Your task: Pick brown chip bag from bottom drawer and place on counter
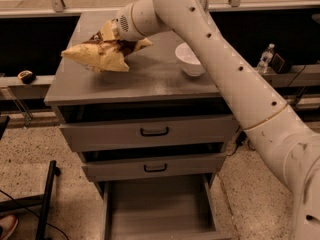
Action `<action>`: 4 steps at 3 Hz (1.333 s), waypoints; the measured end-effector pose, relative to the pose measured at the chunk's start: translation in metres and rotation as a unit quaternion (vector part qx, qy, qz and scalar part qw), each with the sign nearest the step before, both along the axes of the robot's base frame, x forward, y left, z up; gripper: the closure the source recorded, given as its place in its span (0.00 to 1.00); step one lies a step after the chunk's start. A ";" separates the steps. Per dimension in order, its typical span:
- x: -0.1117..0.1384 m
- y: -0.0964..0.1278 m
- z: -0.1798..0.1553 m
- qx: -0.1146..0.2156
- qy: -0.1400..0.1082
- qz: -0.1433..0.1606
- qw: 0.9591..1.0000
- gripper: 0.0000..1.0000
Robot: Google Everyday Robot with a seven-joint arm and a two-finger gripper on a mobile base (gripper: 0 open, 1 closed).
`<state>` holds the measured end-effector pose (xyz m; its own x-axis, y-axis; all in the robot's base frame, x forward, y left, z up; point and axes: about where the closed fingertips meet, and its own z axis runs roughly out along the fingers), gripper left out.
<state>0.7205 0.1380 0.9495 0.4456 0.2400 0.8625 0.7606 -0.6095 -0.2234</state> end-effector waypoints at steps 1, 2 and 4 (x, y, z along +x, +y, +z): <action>0.000 0.000 0.000 -0.001 -0.001 0.000 1.000 0.11; 0.002 -0.013 0.046 -0.007 -0.024 -0.037 0.999 0.00; -0.005 -0.033 0.125 -0.020 -0.065 -0.130 0.989 0.00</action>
Offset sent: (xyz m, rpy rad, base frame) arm 0.0049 -0.0399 0.1249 -0.0313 -0.1254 -0.2031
